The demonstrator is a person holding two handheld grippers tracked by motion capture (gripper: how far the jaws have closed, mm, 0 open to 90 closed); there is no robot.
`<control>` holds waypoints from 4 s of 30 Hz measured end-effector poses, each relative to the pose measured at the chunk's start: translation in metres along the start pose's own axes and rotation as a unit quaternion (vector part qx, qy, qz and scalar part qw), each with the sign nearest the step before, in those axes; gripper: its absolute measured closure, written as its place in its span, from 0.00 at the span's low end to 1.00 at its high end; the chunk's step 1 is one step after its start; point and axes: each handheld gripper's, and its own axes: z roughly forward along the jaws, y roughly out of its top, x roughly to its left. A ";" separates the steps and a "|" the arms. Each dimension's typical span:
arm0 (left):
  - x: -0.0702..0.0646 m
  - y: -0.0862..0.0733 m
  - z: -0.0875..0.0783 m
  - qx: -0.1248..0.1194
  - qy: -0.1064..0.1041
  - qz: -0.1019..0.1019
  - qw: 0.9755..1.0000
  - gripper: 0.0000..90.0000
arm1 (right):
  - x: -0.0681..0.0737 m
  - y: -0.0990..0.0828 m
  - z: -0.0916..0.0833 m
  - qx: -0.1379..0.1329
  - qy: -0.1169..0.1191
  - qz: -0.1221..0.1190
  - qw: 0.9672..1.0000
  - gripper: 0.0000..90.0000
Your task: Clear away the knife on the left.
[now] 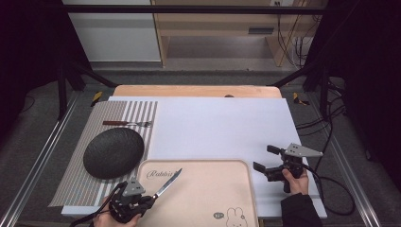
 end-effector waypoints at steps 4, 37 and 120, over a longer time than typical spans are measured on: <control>-0.004 -0.002 0.003 0.008 0.000 0.000 1.000 0.86 | 0.000 0.000 0.000 0.001 0.000 0.000 1.000 0.00; -0.003 -0.005 0.009 0.012 0.009 0.015 1.000 0.59 | 0.000 0.000 -0.001 -0.001 -0.001 0.002 1.000 0.00; -0.002 0.029 0.052 0.001 -0.046 0.094 0.995 1.00 | -0.001 -0.002 0.002 0.005 -0.002 0.002 1.000 0.00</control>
